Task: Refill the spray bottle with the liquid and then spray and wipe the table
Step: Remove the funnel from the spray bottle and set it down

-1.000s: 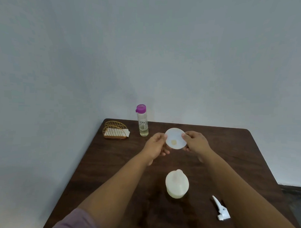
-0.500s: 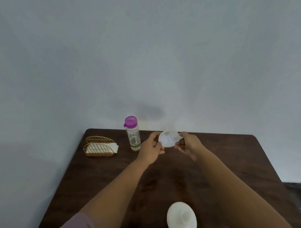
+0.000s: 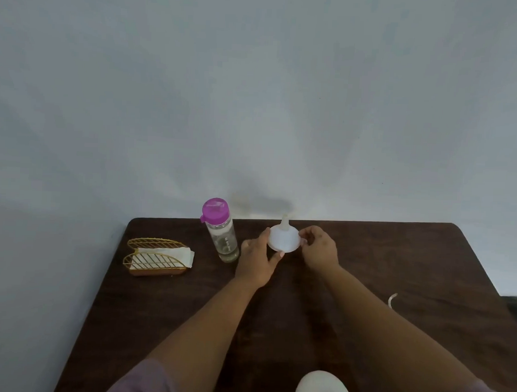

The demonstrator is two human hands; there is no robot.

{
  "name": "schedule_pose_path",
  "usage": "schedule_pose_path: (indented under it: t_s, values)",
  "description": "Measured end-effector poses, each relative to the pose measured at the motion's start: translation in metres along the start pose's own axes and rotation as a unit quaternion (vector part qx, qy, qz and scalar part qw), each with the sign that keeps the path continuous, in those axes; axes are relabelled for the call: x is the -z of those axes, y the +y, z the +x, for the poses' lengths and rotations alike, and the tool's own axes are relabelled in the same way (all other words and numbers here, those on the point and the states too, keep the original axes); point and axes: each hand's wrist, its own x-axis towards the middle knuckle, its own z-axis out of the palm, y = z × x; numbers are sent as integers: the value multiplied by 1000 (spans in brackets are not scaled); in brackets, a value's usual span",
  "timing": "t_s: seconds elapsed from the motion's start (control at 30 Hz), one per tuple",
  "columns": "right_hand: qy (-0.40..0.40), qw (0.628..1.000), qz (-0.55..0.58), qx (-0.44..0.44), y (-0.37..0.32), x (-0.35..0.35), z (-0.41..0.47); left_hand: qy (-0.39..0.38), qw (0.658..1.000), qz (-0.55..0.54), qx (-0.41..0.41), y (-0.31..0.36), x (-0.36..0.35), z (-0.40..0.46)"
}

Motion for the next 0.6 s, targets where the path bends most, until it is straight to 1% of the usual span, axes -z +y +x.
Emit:
schedule_pose_path:
  t_s: [0.07,0.17,0.27,0.6]
  values:
    - [-8,1000,-14,17,4,-8,0,-11,995,99,-22,-6,-1,1]
    - [-14,998,-28,48,12,-16,1,-23,987,155,-34,-15,-7,4]
    - [-3,997,-42,69,20,-21,3,-32,987,155,-34,-18,-12,4]
    - [-6,993,-78,87,33,-28,6,-42,990,130,-26,-22,-22,1]
